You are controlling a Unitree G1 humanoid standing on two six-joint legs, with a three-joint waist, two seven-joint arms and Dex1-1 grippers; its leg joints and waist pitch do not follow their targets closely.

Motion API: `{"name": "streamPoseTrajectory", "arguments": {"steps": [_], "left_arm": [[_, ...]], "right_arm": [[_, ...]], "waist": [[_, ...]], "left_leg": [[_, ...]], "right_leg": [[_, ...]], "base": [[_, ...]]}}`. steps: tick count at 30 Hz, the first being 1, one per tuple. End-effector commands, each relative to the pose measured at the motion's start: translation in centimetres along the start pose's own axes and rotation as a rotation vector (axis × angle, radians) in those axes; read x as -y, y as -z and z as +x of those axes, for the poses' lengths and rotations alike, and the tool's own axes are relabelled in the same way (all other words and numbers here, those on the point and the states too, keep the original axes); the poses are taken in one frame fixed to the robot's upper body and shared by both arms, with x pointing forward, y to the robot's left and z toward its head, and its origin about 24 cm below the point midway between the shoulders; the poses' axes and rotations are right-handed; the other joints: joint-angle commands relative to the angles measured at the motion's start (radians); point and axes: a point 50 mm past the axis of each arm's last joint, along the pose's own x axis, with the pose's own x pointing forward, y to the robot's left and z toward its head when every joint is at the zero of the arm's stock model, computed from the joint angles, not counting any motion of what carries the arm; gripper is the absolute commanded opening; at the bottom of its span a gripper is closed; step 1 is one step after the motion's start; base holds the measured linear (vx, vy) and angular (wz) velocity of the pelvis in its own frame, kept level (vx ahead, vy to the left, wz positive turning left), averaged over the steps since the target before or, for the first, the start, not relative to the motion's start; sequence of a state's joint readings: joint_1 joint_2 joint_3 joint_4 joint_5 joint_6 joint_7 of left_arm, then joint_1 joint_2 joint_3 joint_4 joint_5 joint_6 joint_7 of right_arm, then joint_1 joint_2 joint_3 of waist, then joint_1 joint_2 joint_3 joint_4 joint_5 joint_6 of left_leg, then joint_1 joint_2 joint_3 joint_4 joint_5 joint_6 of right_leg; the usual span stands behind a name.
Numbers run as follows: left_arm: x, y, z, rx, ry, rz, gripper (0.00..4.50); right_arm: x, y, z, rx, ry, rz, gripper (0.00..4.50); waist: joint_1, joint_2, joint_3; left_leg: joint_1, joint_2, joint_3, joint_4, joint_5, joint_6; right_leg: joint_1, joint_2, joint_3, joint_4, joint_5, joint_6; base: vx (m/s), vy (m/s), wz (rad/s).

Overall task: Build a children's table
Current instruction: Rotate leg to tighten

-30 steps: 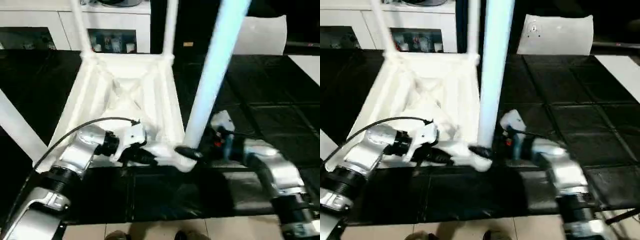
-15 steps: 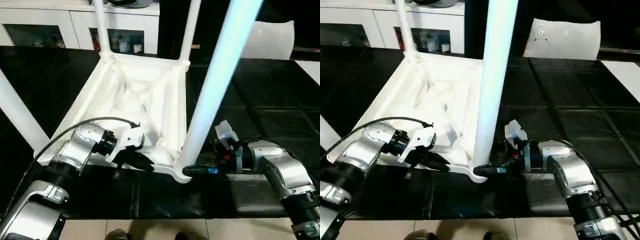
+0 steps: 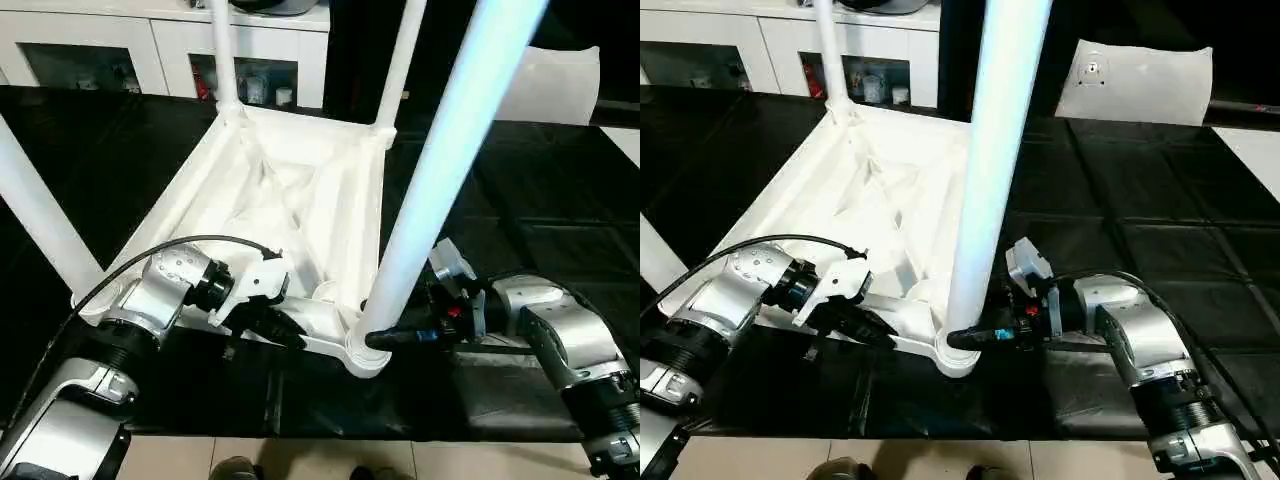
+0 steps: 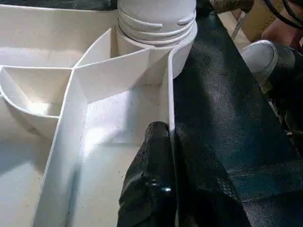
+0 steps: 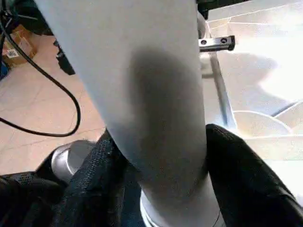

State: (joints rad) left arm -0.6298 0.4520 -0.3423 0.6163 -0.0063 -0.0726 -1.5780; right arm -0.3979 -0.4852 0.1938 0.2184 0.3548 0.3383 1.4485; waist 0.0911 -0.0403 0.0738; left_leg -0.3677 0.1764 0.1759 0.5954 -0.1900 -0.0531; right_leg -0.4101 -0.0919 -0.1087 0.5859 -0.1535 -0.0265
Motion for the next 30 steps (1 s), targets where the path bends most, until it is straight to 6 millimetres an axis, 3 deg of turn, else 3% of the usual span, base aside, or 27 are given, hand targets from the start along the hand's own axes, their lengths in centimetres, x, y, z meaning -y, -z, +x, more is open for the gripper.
{"name": "streamPoseTrajectory", "arguments": {"steps": [1, 5, 7, 8, 9, 10, 11, 12, 14, 15, 16, 17, 18, 19, 20, 22, 23, 24, 25, 26, 27, 30], "left_arm": [[-0.4, -1.4, 0.0, 0.019, 0.035, 0.060, 0.00], [-0.7, -1.3, 0.2, 0.030, -0.042, 0.040, 0.00], [-0.7, -1.4, 0.3, 0.038, -0.073, 0.031, 0.00], [-0.9, -1.4, 0.6, 0.030, -0.124, 0.035, 0.00], [-1.0, -1.4, 0.8, 0.027, -0.155, 0.028, 0.00], [-1.0, -1.4, 1.1, 0.030, -0.191, 0.002, 0.00], [-1.2, -1.7, 1.7, 0.063, -0.245, -0.035, 0.00], [-1.4, -2.0, 2.2, 0.095, -0.284, -0.068, 0.00], [-1.6, -2.4, 2.8, 0.121, -0.330, -0.099, 0.00], [-1.8, -2.8, 3.3, 0.137, -0.371, -0.123, 0.00], [-2.2, -3.3, 4.1, 0.163, -0.423, -0.162, 0.00], [-2.5, -3.7, 4.6, 0.178, -0.466, -0.185, 0.00], [-2.8, -4.0, 4.9, 0.186, -0.496, -0.199, 0.00], [-2.9, -4.4, 5.3, 0.196, -0.514, -0.209, 0.00], [-3.1, -4.7, 5.6, 0.206, -0.529, -0.217, 0.00], [-3.3, -5.4, 6.0, 0.225, -0.566, -0.236, 0.00], [-3.4, -6.0, 6.4, 0.234, -0.588, -0.244, 0.00], [-3.4, -6.1, 6.5, 0.234, -0.590, -0.244, 0.00], [-3.4, -6.2, 6.6, 0.234, -0.596, -0.245, 0.00], [-3.3, -6.3, 6.6, 0.233, -0.597, -0.246, 0.00], [-3.3, -6.3, 6.5, 0.228, -0.602, -0.246, 0.00], [-3.1, -5.7, 6.0, 0.205, -0.608, -0.231, 0.00]], "right_arm": [[-0.2, 0.1, 0.1, -0.010, -0.034, 0.016, 2.12], [-0.1, 0.2, 0.9, 0.034, 0.028, 0.033, 2.09], [0.0, 0.3, 1.3, 0.046, 0.074, 0.031, 2.09], [0.3, 0.6, 1.7, 0.049, 0.157, 0.028, 2.09], [0.6, 0.9, 2.0, 0.051, 0.211, 0.030, 2.09], [0.8, 1.2, 2.4, 0.054, 0.279, 0.038, 2.08], [1.1, 1.4, 3.1, 0.066, 0.360, 0.060, 2.07], [1.3, 1.4, 3.7, 0.081, 0.413, 0.084, 2.04], [1.5, 1.3, 4.4, 0.105, 0.472, 0.118, 2.00], [1.7, 1.1, 5.2, 0.126, 0.523, 0.144, 1.99], [2.0, 0.8, 6.2, 0.140, 0.588, 0.176, 1.99], [2.2, 0.5, 6.9, 0.146, 0.635, 0.189, 1.98], [2.4, 0.3, 7.4, 0.151, 0.672, 0.201, 1.98], [2.6, -0.1, 7.9, 0.164, 0.700, 0.217, 1.98], [2.8, -0.4, 8.3, 0.176, 0.720, 0.230, 1.98], [2.9, -0.9, 9.0, 0.183, 0.752, 0.234, 1.98], [2.5, -1.4, 9.8, 0.182, 0.735, 0.207, 1.98], [2.5, -1.4, 9.9, 0.182, 0.734, 0.205, 1.98], [2.3, -1.4, 10.0, 0.185, 0.731, 0.197, 2.54], [2.2, -1.4, 10.0, 0.189, 0.728, 0.196, 2.67], [2.1, -1.4, 10.0, 0.199, 0.738, 0.200, 2.66], [2.0, -1.3, 9.2, 0.228, 0.763, 0.198, 3.04]], "waist": [[-0.005, -0.003, -0.072], [-0.006, -0.001, -0.072], [-0.011, -0.004, -0.071], [-0.013, -0.004, -0.068], [-0.013, 0.002, -0.067], [-0.017, 0.000, -0.066], [-0.023, 0.003, -0.059], [-0.037, -0.004, -0.054], [-0.051, -0.002, -0.053], [-0.071, -0.002, -0.053], [-0.080, -0.004, -0.053], [-0.083, 0.000, -0.052], [-0.096, -0.002, -0.048], [-0.103, -0.003, -0.050], [-0.103, -0.003, -0.050], [-0.119, 0.007, -0.050], [-0.125, 0.005, -0.053], [-0.124, 0.012, -0.053], [-0.125, 0.012, -0.053], [-0.126, 0.013, -0.054], [-0.123, 0.017, -0.059], [-0.119, 0.015, -0.064]], "left_leg": [[0.014, 0.065, -0.012, -0.072, -0.161, 0.055], [0.014, 0.066, -0.013, -0.073, -0.161, 0.051], [0.014, 0.063, -0.015, -0.074, -0.186, 0.037], [0.015, 0.063, -0.016, -0.076, -0.200, 0.027], [0.016, 0.063, -0.017, -0.076, -0.210, 0.023], [0.016, 0.065, -0.019, -0.079, -0.216, 0.012], [0.019, 0.064, -0.021, -0.083, -0.252, -0.003], [0.019, 0.058, -0.024, -0.083, -0.294, -0.015], [0.022, 0.057, -0.029, -0.082, -0.323, -0.025], [0.022, 0.052, -0.034, -0.079, -0.347, -0.026], [0.020, 0.049, -0.035, -0.077, -0.351, -0.019], [0.025, 0.047, -0.035, -0.074, -0.358, -0.019], [0.028, 0.042, -0.036, -0.071, -0.375, -0.018], [0.030, 0.037, -0.037, -0.066, -0.384, -0.014], [0.030, 0.037, -0.037, -0.066, -0.384, -0.014], [0.028, 0.043, -0.045, -0.070, -0.413, -0.009], [0.025, 0.045, -0.047, -0.073, -0.424, -0.007], [0.027, 0.045, -0.047, -0.075, -0.428, -0.001], [0.028, 0.047, -0.047, -0.076, -0.430, 0.000], [0.027, 0.048, -0.047, -0.078, -0.427, 0.002], [0.021, 0.052, -0.045, -0.084, -0.397, 0.011], [0.016, 0.056, -0.039, -0.089, -0.332, 0.023]], "right_leg": [[0.055, -0.075, 0.063, -0.064, -0.323, -0.185], [0.056, -0.074, 0.063, -0.063, -0.311, -0.188], [0.056, -0.076, 0.062, -0.069, -0.350, -0.177], [0.054, -0.077, 0.062, -0.073, -0.381, -0.167], [0.052, -0.078, 0.062, -0.075, -0.395, -0.163], [0.052, -0.077, 0.063, -0.075, -0.405, -0.158], [0.049, -0.077, 0.060, -0.081, -0.457, -0.146], [0.049, -0.076, 0.054, -0.091, -0.542, -0.118], [0.049, -0.077, 0.050, -0.099, -0.601, -0.096], [0.049, -0.077, 0.042, -0.112, -0.655, -0.066], [0.049, -0.077, 0.037, -0.120, -0.674, -0.052], [0.044, -0.076, 0.035, -0.124, -0.686, -0.047], [0.038, -0.073, 0.028, -0.133, -0.714, -0.036], [0.040, -0.075, 0.020, -0.142, -0.745, -0.016], [0.040, -0.075, 0.020, -0.142, -0.745, -0.016], [0.045, -0.074, 0.007, -0.149, -0.727, -0.007], [0.051, -0.074, 0.005, -0.146, -0.702, -0.006], [0.050, -0.076, 0.008, -0.146, -0.683, -0.011], [0.049, -0.075, 0.011, -0.145, -0.671, -0.016], [0.050, -0.076, 0.013, -0.143, -0.654, -0.024], [0.054, -0.077, 0.025, -0.132, -0.582, -0.053], [0.056, -0.074, 0.044, -0.111, -0.449, -0.109]], "base": [[0.000, 0.000, 0.00], [0.000, 0.000, 0.00], [0.000, 0.000, 0.00], [0.000, 0.000, 0.00], [0.000, 0.000, 0.00], [0.000, 0.000, 0.00], [0.000, 0.000, 0.00], [0.000, 0.000, 0.00], [0.000, 0.000, 0.00], [0.000, 0.000, 0.00], [0.000, 0.000, 0.00], [0.000, 0.000, 0.00], [0.000, 0.000, 0.00], [0.000, 0.000, 0.00], [0.000, 0.000, 0.00], [0.000, 0.000, 0.00], [0.000, 0.000, 0.00], [0.000, 0.000, 0.00], [0.000, 0.000, 0.00], [0.000, 0.000, 0.00], [0.000, 0.000, 0.00], [0.000, 0.000, 0.00]]}}
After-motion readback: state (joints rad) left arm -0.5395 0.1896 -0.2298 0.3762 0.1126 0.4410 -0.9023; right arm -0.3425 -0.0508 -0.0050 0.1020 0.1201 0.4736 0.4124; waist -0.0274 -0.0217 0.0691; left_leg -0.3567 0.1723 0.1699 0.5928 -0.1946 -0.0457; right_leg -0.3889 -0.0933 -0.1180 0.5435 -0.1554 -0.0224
